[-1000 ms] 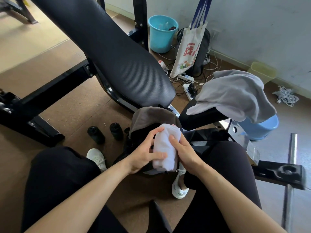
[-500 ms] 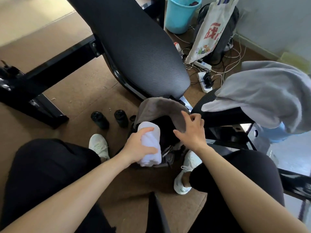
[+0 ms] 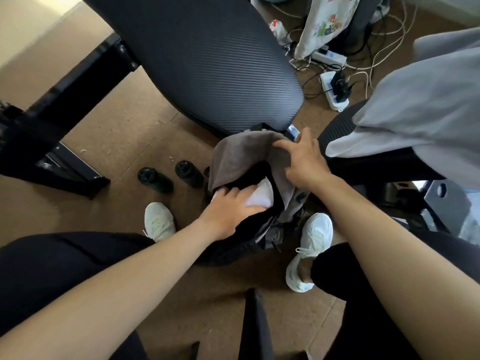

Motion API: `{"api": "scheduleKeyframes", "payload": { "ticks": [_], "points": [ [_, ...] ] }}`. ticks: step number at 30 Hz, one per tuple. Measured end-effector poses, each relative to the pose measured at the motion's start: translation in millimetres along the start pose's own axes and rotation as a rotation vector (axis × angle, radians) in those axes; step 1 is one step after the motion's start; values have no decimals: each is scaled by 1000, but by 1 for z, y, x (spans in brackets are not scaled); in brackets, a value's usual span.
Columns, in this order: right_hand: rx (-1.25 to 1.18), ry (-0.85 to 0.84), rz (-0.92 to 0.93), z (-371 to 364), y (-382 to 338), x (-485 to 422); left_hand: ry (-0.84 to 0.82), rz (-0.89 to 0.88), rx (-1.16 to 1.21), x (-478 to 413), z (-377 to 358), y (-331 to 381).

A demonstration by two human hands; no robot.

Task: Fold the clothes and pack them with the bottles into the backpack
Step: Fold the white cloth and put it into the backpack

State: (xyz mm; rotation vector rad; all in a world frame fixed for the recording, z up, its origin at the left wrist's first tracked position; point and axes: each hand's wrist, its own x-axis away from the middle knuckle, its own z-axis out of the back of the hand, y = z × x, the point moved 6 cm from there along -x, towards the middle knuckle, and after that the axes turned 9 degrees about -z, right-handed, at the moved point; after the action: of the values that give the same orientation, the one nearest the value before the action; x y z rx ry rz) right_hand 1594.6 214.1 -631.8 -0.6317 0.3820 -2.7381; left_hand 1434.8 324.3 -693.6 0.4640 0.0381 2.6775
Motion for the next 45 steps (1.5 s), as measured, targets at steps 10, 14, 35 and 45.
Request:
{"api": "scheduleKeyframes", "payload": {
  "ticks": [10,14,35,45],
  "points": [
    [-67,29,90,-2,6,-3,-161,72,-24,-69,-131,-9],
    [-83,37,94,-4,7,-2,-250,292,426,-79,-132,-19],
    [-95,-11,111,-4,6,3,-356,604,606,-65,-134,-21],
    [-110,14,151,-5,10,6,-256,550,728,-67,-101,-34]
  ]
}}
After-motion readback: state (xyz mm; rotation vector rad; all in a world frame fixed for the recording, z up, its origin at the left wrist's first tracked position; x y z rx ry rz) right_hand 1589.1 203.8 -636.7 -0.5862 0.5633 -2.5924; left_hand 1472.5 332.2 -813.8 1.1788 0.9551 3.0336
